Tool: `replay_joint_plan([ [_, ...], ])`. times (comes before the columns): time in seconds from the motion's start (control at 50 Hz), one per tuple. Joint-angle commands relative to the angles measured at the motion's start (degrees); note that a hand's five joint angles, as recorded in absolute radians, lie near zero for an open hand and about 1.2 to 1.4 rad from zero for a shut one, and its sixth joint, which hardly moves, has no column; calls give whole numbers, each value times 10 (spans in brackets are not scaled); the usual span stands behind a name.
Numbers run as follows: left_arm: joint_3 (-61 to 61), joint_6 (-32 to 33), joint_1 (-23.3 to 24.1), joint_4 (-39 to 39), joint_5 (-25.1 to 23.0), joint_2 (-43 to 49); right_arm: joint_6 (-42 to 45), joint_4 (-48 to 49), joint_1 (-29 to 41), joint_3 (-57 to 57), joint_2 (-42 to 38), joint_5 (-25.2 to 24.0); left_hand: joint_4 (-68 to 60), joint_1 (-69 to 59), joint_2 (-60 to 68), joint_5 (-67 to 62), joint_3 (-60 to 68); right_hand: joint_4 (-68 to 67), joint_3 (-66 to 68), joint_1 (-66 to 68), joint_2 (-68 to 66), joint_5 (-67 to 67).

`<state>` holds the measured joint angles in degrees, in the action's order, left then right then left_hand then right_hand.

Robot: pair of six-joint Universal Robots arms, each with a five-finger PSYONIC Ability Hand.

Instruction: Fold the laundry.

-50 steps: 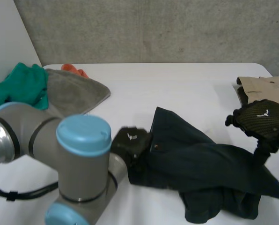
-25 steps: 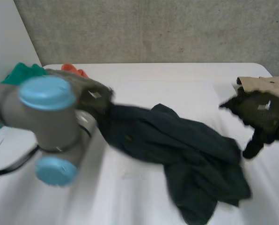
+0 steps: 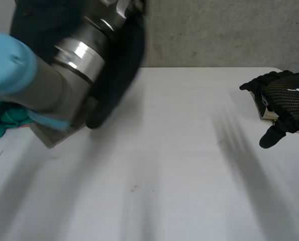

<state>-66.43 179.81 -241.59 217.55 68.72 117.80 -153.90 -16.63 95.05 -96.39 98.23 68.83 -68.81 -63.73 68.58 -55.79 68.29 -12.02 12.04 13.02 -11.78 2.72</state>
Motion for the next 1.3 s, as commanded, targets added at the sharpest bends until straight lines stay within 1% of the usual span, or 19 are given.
replay_joint_plan([
  [0.02,-23,-18,88,-12,-83,83,0,18,-2,-17,-2,0,14,-37,-11,-17,-8,20,-20,-30,18,-27],
  [0.04,-25,-20,102,-13,-88,96,0,20,-3,-20,-3,0,107,56,-105,77,-102,20,-20,-30,18,-27],
  [0.1,-26,-21,119,-14,-90,114,2,23,-3,-27,-4,0,226,175,-223,195,-220,20,-20,-30,18,-27],
  [0.12,-25,-21,126,-13,-90,122,2,27,-3,-31,-4,-1,314,263,-312,284,-309,20,-20,-30,18,-27],
  [0.18,-24,-21,133,-12,-90,125,2,32,-3,-37,-4,-2,463,412,-460,432,-457,20,-20,-30,18,-27],
  [0.2,-24,-22,133,-11,-85,124,4,35,-3,-41,-4,-2,560,509,-557,530,-555,20,-20,-30,18,-27],
  [0.22,-24,-23,133,-11,-83,122,6,37,-3,-42,-4,-2,577,527,-575,547,-572,20,-20,-30,18,-27],
  [0.34,-33,-22,133,-20,-55,84,43,40,-1,-54,-3,-5,559,508,-557,529,-554,20,-20,-30,18,-27],
  [0.42,-74,-18,127,-55,-2,11,100,31,0,-58,-3,-24,557,507,-555,527,-552,20,-20,-30,18,-27],
  [0.44,-94,-17,125,-77,23,-23,122,26,3,-64,-3,-26,551,500,-548,521,-545,20,-20,-30,18,-27],
  [0.5,-131,-17,116,-119,56,-69,158,6,7,-82,-8,-26,517,466,-515,487,-512,20,-20,-30,18,-27],
  [0.56,-179,-10,99,-194,93,-121,173,-2,7,-99,-21,-29,433,382,-431,403,-428,20,-20,-30,18,-27],
  [0.66,-257,28,84,-315,144,-141,171,21,42,-95,-121,-22,334,283,-332,304,-329,-73,73,63,-75,66],
  [0.74,-305,63,70,-370,167,-135,142,52,75,-81,-191,-5,288,237,-286,258,-283,-107,106,97,-109,100],
  [0.8,-324,70,60,-371,170,-121,113,69,79,-79,-219,3,297,246,-294,266,-291,-117,117,107,-119,110],
  [0.88,-324,70,54,-342,170,-74,77,106,84,-72,-245,8,387,336,-385,357,-382,-206,206,196,-208,199],
  [1.0,-295,76,52,-291,168,-30,48,171,86,-74,-268,10,403,352,-400,372,-397,-445,444,434,-447,437],
  [1.08,-269,77,52,-281,168,-1,47,174,91,-72,-285,10,401,350,-399,371,-396,-668,668,658,-671,661],
  [1.3,-180,80,52,-286,169,89,4,180,105,-70,-265,9,387,337,-385,357,-382,-680,680,670,-682,673],
])
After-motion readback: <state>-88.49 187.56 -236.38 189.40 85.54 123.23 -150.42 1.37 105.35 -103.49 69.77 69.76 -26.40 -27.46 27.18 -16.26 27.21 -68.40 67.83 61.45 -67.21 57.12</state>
